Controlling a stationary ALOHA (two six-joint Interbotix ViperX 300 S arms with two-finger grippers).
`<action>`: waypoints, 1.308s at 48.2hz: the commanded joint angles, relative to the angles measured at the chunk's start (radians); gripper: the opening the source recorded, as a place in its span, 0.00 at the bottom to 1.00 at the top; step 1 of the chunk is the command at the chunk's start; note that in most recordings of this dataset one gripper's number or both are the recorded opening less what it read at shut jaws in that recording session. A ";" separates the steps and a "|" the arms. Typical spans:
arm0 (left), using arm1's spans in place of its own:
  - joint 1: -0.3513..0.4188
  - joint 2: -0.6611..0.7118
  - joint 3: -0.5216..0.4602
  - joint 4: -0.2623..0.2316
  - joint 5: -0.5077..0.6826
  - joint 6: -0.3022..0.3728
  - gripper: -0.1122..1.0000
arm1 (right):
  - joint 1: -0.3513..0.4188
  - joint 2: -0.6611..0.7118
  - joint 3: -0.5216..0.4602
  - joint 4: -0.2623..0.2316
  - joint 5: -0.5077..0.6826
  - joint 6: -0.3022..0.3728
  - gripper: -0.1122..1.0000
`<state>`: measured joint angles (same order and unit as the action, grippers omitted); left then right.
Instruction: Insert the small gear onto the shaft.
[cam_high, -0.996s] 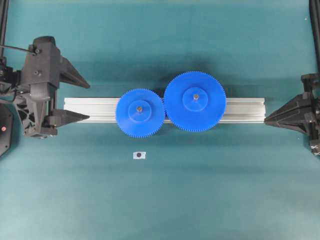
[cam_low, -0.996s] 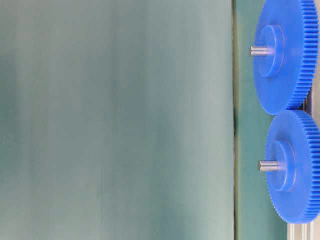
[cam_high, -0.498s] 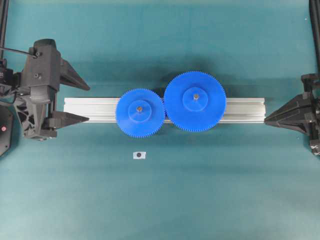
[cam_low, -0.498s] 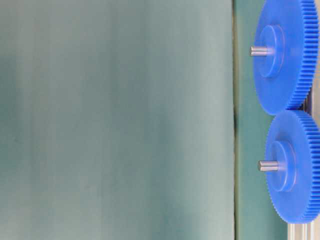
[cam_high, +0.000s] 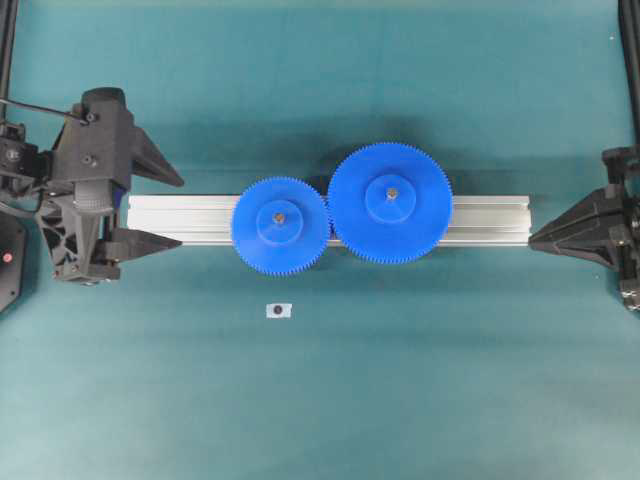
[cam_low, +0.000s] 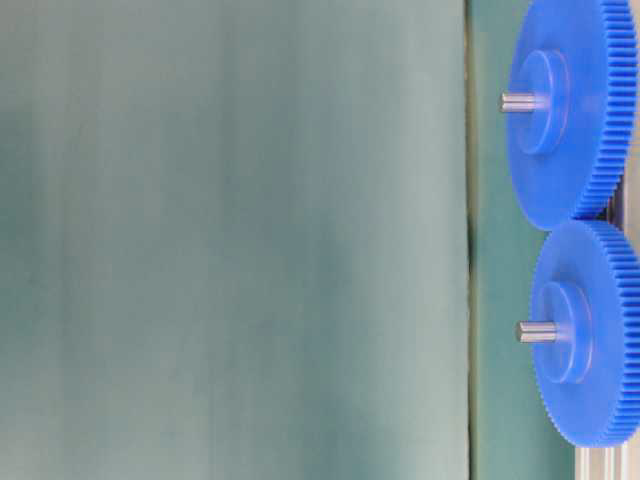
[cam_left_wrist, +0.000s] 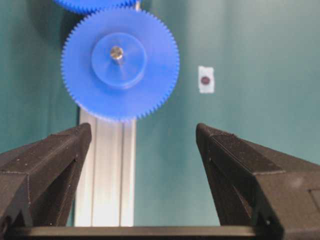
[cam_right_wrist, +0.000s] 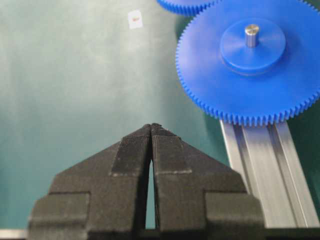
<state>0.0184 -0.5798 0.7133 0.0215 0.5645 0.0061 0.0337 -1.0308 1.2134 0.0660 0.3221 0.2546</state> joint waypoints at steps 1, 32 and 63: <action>-0.005 -0.009 -0.026 0.002 -0.008 0.002 0.85 | -0.003 0.005 -0.009 -0.002 -0.005 0.012 0.14; -0.015 -0.021 -0.023 0.002 -0.008 0.002 0.83 | -0.003 -0.023 -0.011 -0.002 0.029 0.011 0.14; -0.017 -0.023 -0.018 0.002 -0.008 -0.002 0.81 | -0.003 -0.055 -0.015 -0.002 0.066 0.012 0.14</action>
<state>0.0046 -0.5967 0.7041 0.0215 0.5645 0.0046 0.0322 -1.0922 1.2164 0.0660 0.3942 0.2562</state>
